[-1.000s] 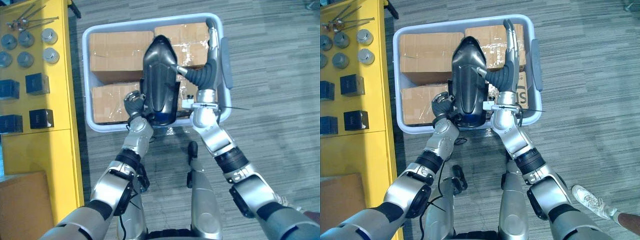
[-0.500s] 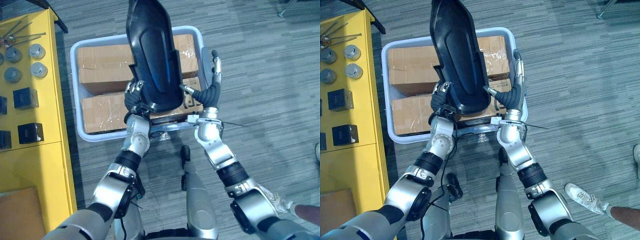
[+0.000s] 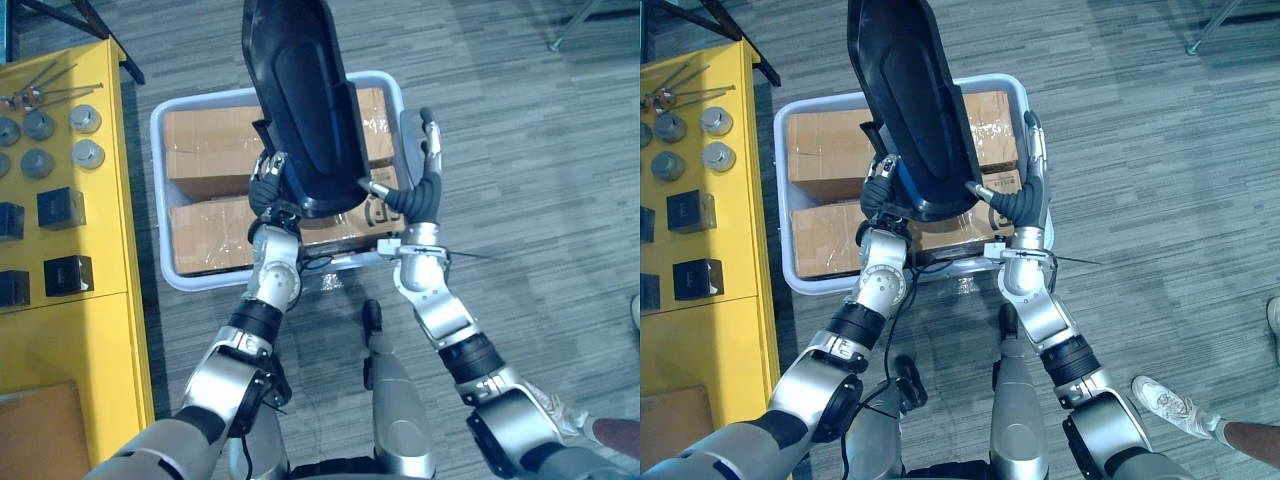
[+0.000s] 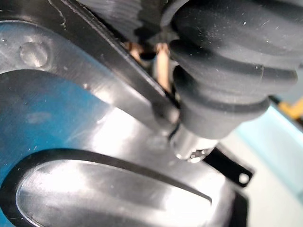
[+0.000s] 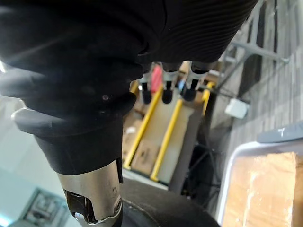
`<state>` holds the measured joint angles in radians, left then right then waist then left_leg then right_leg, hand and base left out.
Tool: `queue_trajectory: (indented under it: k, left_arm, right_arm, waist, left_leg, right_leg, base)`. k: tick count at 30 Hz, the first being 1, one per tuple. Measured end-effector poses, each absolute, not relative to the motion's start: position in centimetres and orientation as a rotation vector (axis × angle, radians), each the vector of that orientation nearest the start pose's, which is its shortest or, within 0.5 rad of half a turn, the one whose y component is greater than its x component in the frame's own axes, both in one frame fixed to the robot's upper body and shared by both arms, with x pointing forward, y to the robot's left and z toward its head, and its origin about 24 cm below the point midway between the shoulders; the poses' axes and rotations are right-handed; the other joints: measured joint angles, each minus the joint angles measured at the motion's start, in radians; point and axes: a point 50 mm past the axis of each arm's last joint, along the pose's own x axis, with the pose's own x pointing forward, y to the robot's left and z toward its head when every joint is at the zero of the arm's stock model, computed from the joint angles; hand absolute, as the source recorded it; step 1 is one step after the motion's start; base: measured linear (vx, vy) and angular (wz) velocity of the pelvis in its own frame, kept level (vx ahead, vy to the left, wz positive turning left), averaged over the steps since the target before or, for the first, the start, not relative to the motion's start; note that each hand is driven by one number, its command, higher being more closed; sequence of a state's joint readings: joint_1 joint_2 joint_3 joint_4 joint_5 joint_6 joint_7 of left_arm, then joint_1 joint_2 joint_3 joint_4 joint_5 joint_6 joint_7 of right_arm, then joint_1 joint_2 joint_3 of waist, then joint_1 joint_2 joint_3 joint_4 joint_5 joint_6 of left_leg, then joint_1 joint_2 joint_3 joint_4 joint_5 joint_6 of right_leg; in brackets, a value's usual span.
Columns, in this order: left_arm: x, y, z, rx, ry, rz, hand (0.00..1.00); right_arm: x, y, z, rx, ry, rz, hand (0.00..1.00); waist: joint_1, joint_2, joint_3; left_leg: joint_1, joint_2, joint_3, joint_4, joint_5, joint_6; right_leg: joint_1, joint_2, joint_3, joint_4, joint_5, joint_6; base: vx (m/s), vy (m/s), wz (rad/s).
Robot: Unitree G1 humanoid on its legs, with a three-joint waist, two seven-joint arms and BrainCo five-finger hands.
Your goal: Walk over and take plastic housings, then place them on the shelf
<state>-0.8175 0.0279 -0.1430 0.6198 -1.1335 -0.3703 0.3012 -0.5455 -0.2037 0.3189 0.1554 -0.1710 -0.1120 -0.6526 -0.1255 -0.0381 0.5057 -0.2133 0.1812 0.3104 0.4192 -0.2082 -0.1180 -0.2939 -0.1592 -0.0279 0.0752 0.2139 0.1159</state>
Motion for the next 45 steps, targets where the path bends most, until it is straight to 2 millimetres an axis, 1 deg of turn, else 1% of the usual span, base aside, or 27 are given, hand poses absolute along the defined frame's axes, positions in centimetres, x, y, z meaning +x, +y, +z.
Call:
queue_trajectory:
  k: [2, 3, 5, 7, 9, 11, 12, 14, 16, 19, 21, 23, 25, 27, 28, 29, 33, 35, 37, 39, 40, 41, 42, 44, 45]
  left_arm:
    - [38.0, 10.0, 15.1, -1.021, -0.168, 0.101, 1.0]
    - [37.9, 10.1, 14.8, -1.014, -0.163, 0.108, 1.0]
    - [37.8, 10.6, 14.4, -1.008, -0.158, 0.122, 1.0]
    - [37.6, 11.7, 13.7, -0.991, -0.161, 0.142, 1.0]
    - [37.5, 12.7, 13.4, -0.999, -0.176, 0.159, 1.0]
    - [37.2, 14.2, 12.6, -1.012, -0.187, 0.181, 1.0]
    - [37.1, 14.5, 12.3, -1.022, -0.183, 0.191, 1.0]
    - [36.5, 15.5, 10.8, -1.041, -0.169, 0.229, 1.0]
    - [36.1, 16.2, 9.9, -1.077, -0.165, 0.255, 1.0]
    - [35.9, 16.9, 10.2, -1.103, -0.198, 0.264, 1.0]
    - [35.6, 17.5, 10.1, -1.143, -0.224, 0.263, 1.0]
    - [35.2, 18.0, 9.9, -1.188, -0.246, 0.266, 1.0]
    - [34.6, 19.1, 9.5, -1.24, -0.282, 0.288, 1.0]
    - [34.2, 19.7, 9.1, -1.273, -0.306, 0.301, 1.0]
    - [33.6, 20.2, 8.8, -1.299, -0.33, 0.304, 1.0]
    - [32.9, 20.7, 8.4, -1.3, -0.348, 0.305, 1.0]
    - [31.2, 21.0, 7.3, -1.363, -0.374, 0.301, 1.0]
    - [29.4, 21.3, 5.9, -1.405, -0.376, 0.353, 1.0]
    - [28.2, 21.2, 4.8, -1.425, -0.366, 0.389, 1.0]
    - [27.1, 21.2, 3.8, -1.429, -0.346, 0.423, 1.0]
    - [26.2, 21.5, 2.9, -1.419, -0.33, 0.459, 1.0]
    - [25.9, 21.7, 2.6, -1.415, -0.326, 0.47, 1.0]
    - [24.0, 23.0, 3.4, -1.418, -0.425, 0.502, 1.0]
    - [23.4, 23.6, 3.1, -1.41, -0.432, 0.533, 1.0]
    - [23.2, 23.4, 2.9, -1.404, -0.415, 0.529, 1.0]
  right_arm:
    - [31.6, -10.6, 16.3, -0.271, -0.609, -0.255, 0.0]
    - [30.9, -10.6, 16.2, -0.255, -0.617, -0.255, 0.0]
    - [30.4, -10.7, 16.2, -0.239, -0.625, -0.255, 0.0]
    - [29.4, -11.2, 16.2, -0.214, -0.642, -0.267, 0.0]
    - [28.8, -11.9, 15.8, -0.202, -0.638, -0.288, 0.0]
    - [28.2, -13.0, 15.0, -0.187, -0.608, -0.313, 0.0]
    - [28.1, -13.2, 14.6, -0.19, -0.594, -0.319, 0.0]
    - [27.4, -13.9, 12.9, -0.208, -0.53, -0.333, 0.0]
    - [26.7, -14.2, 11.5, -0.223, -0.477, -0.33, 0.0]
    - [26.2, -14.6, 10.7, -0.227, -0.453, -0.331, 0.0]
    - [25.7, -14.8, 10.3, -0.209, -0.447, -0.328, 0.0]
    - [25.3, -15.3, 10.4, -0.194, -0.453, -0.336, 0.0]
    - [25.3, -16.0, 10.7, -0.151, -0.463, -0.345, 0.0]
    - [25.1, -16.2, 10.5, -0.146, -0.457, -0.348, 0.0]
    - [25.0, -16.3, 10.3, -0.128, -0.446, -0.349, 0.0]
    - [24.7, -16.3, 9.8, -0.118, -0.428, -0.354, 0.0]
    - [24.0, -16.5, 8.5, -0.111, -0.381, -0.372, 0.0]
    - [23.7, -16.4, 7.8, -0.106, -0.348, -0.38, 0.0]
    - [23.5, -16.5, 7.3, -0.109, -0.327, -0.389, 0.0]
    - [23.4, -16.4, 6.9, -0.105, -0.311, -0.39, 0.0]
    - [23.4, -16.2, 6.8, -0.094, -0.304, -0.388, 0.0]
    - [23.3, -16.1, 6.7, -0.093, -0.301, -0.388, 0.0]
    - [23.2, -16.0, 6.0, -0.104, -0.27, -0.361, 0.0]
    - [23.2, -15.8, 5.6, -0.103, -0.253, -0.354, 0.0]
    - [23.2, -15.6, 5.6, -0.105, -0.252, -0.352, 0.0]
  waist:
    - [0.003, -0.002, -0.001]
    - [0.003, -0.003, -0.002]
    - [0.003, -0.003, -0.002]
    - [0.001, -0.004, -0.003]
    - [0.003, -0.01, -0.019]
    - [0.002, -0.019, -0.031]
    - [0.003, -0.019, -0.04]
    - [0.003, -0.017, -0.094]
    - [0.004, -0.016, -0.123]
    - [0.005, -0.015, -0.13]
    - [0.004, -0.009, -0.149]
    - [0.003, 0.006, -0.162]
    - [0.005, 0.028, -0.178]
    - [0.007, 0.04, -0.185]
    - [0.009, 0.046, -0.192]
    - [0.015, 0.049, -0.216]
    - [0.027, 0.058, -0.252]
    - [0.045, 0.058, -0.283]
    - [0.058, 0.06, -0.288]
    - [0.062, 0.06, -0.289]
    - [0.071, 0.059, -0.305]
    - [0.075, 0.059, -0.311]
    - [0.116, 0.06, -0.332]
    - [0.121, 0.057, -0.348]
    - [0.117, 0.054, -0.349]
  left_leg:
    - [0.02, -0.001, -0.001, -0.009, 0.001, -0.001]
    - [0.037, -0.001, -0.001, -0.017, 0.001, -0.002]
    - [0.057, -0.004, 0.0, -0.029, 0.002, -0.004]
    - [0.081, -0.004, -0.001, -0.04, 0.003, -0.006]
    - [0.082, -0.006, 0.0, -0.048, 0.006, -0.007]
    - [0.115, -0.009, 0.0, -0.067, 0.012, -0.009]
    - [0.123, -0.009, 0.001, -0.072, 0.012, -0.009]
    - [0.131, -0.013, 0.002, -0.093, 0.014, -0.013]
    - [0.153, -0.015, 0.004, -0.11, 0.016, -0.014]
    - [0.178, -0.018, 0.004, -0.123, 0.016, -0.015]
    - [0.18, -0.02, 0.007, -0.132, 0.018, -0.017]
    - [0.18, -0.018, 0.005, -0.135, 0.019, -0.017]
    - [0.189, -0.018, 0.005, -0.141, 0.022, -0.022]
    - [0.209, -0.019, 0.004, -0.157, 0.026, -0.023]
    - [0.226, -0.02, 0.004, -0.171, 0.029, -0.024]
    - [0.229, -0.021, 0.003, -0.182, 0.03, -0.025]
    - [0.234, -0.021, -0.021, -0.196, 0.037, -0.028]
    - [0.244, -0.022, -0.029, -0.221, 0.054, -0.032]
    - [0.254, -0.023, -0.038, -0.236, 0.061, -0.032]
    - [0.263, -0.025, -0.059, -0.247, 0.066, -0.033]
    - [0.264, -0.024, -0.063, -0.257, 0.072, -0.034]
    - [0.264, -0.025, -0.066, -0.261, 0.074, -0.035]
    - [0.265, -0.027, -0.114, -0.291, 0.102, -0.039]
    - [0.266, -0.03, -0.12, -0.297, 0.106, -0.039]
    - [0.265, -0.035, -0.141, -0.309, 0.115, -0.037]
  right_leg:
    - [0.021, 0.0, -0.003, -0.008, 0.0, 0.0]
    - [0.043, 0.0, -0.005, -0.019, -0.001, 0.001]
    - [0.061, 0.0, -0.008, -0.026, -0.001, 0.001]
    - [0.089, 0.0, -0.017, -0.038, -0.001, 0.002]
    - [0.089, -0.001, -0.019, -0.041, -0.002, 0.002]
    - [0.123, -0.001, -0.025, -0.056, -0.001, 0.002]
    - [0.13, 0.0, -0.025, -0.06, -0.002, 0.002]
    - [0.141, -0.001, -0.028, -0.081, -0.001, 0.002]
    - [0.16, -0.001, -0.029, -0.094, -0.002, 0.002]
    - [0.186, -0.003, -0.03, -0.107, -0.001, 0.002]
    - [0.19, -0.003, -0.04, -0.117, -0.001, 0.002]
    - [0.192, -0.002, -0.049, -0.118, -0.001, 0.002]
    - [0.197, 0.0, -0.053, -0.121, -0.001, 0.002]
    - [0.212, 0.0, -0.057, -0.123, -0.001, 0.002]
    - [0.226, 0.001, -0.06, -0.128, -0.002, 0.001]
    - [0.231, 0.001, -0.064, -0.14, -0.003, 0.0]
    - [0.261, 0.001, -0.104, -0.154, -0.011, -0.004]
    - [0.264, 0.003, -0.112, -0.154, -0.013, -0.006]
    - [0.276, 0.002, -0.125, -0.154, -0.016, -0.007]
    - [0.296, 0.0, -0.153, -0.155, -0.025, -0.006]
    - [0.297, 0.001, -0.161, -0.155, -0.031, -0.007]
    - [0.297, 0.001, -0.164, -0.155, -0.033, -0.007]
    - [0.318, 0.0, -0.217, -0.155, -0.04, -0.009]
    - [0.321, -0.003, -0.222, -0.155, -0.04, -0.009]
    - [0.33, -0.008, -0.245, -0.156, -0.044, -0.008]
  base:
    - [0.01, 0.006, 0.02]
    - [0.02, 0.012, 0.04]
    - [0.0, 0.0, 0.0]
    - [0.02, 0.001, 0.04]
    - [0.01, 0.001, 0.02]
    - [0.01, -0.001, 0.02]
    - [0.03, 0.001, 0.04]
    - [0.04, 0.001, 0.02]
    - [0.05, 0.002, 0.0]
    - [0.0, 0.0, 0.0]
    - [0.0, -0.003, 0.02]
    - [0.02, -0.008, 0.04]
    - [0.0, 0.0, 0.0]
    - [0.0, 0.0, 0.0]
    - [0.0, 0.0, 0.0]
    - [0.0, 0.0, 0.0]
    - [-0.01, -0.02, 0.22]
    - [0.0, -0.043, 0.13]
    - [-0.01, -0.023, 0.13]
    - [-0.03, -0.019, 0.32]
    - [-0.03, -0.019, 0.24]
    - [-0.02, -0.045, 0.59]
    - [-0.01, -0.034, 0.55]
    - [-0.02, 0.002, 0.38]
    - [-0.04, 0.019, 0.3]
